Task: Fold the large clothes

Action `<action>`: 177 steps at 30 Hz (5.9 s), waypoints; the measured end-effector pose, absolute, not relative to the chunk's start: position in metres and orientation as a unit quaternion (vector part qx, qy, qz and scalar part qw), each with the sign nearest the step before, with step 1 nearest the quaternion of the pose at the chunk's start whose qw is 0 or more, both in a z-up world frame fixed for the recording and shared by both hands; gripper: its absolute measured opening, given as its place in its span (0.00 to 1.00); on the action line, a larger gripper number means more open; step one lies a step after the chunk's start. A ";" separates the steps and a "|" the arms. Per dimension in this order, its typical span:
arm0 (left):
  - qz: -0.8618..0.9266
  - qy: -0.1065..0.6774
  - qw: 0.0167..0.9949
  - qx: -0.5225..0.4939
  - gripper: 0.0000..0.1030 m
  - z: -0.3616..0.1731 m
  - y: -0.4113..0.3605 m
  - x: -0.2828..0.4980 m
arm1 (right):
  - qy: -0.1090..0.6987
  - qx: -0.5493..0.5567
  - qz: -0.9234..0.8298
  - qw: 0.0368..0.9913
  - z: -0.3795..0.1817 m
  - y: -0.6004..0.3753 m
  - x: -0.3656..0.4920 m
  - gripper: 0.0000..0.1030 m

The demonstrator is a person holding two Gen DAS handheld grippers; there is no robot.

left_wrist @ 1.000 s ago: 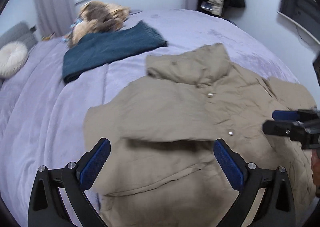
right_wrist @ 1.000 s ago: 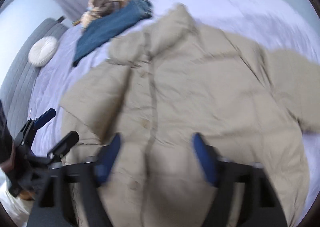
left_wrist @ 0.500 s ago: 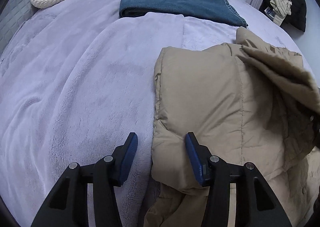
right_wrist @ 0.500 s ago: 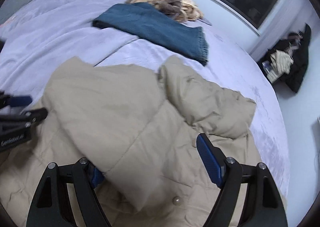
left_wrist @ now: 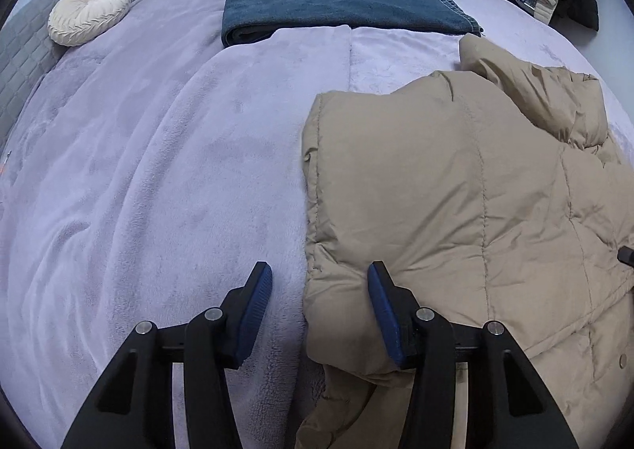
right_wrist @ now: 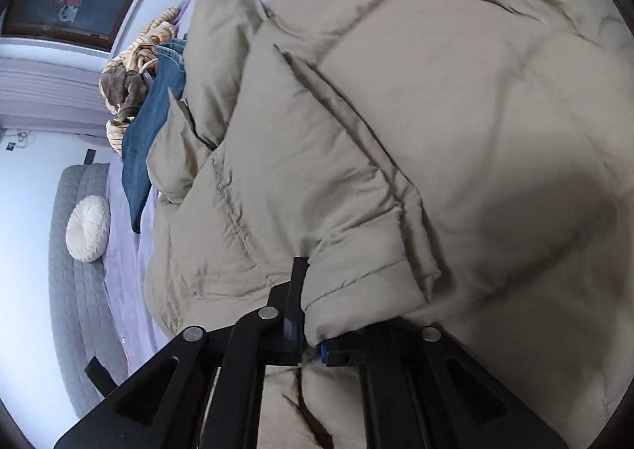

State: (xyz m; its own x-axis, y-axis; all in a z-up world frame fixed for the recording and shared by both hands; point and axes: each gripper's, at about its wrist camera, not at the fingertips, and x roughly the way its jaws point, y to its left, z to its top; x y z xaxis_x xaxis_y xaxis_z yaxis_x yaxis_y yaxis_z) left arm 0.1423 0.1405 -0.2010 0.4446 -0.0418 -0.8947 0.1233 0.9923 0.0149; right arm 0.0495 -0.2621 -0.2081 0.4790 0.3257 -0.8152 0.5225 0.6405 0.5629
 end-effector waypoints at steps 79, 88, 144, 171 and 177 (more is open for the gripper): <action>-0.193 0.542 0.814 0.073 0.97 -0.144 -0.201 0.062 | 0.293 0.597 -0.220 0.714 -0.165 -0.648 -0.164 0.85; -0.200 0.541 0.815 0.057 0.97 -0.135 -0.208 0.061 | 0.219 0.686 -0.179 0.671 -0.170 -0.680 -0.121 0.18; -0.171 0.532 0.810 -0.180 0.97 -0.174 0.063 0.152 | 0.445 0.253 0.015 0.859 -0.103 -0.283 0.114 0.07; -0.294 0.586 0.724 -0.213 0.22 -0.207 -0.012 0.183 | 0.414 0.553 -0.083 0.718 -0.184 -0.424 -0.018 0.62; -0.270 0.552 0.771 -0.171 0.10 -0.190 0.011 0.157 | 0.426 0.506 -0.066 0.747 -0.167 -0.429 0.002 0.05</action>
State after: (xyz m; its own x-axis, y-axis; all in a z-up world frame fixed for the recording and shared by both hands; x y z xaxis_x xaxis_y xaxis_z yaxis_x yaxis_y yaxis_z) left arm 0.1568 0.0107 -0.1898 0.2455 -0.6046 -0.7578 0.2284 0.7958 -0.5609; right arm 0.0024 -0.4292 -0.1669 0.6290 0.3327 -0.7026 0.5286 0.4797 0.7003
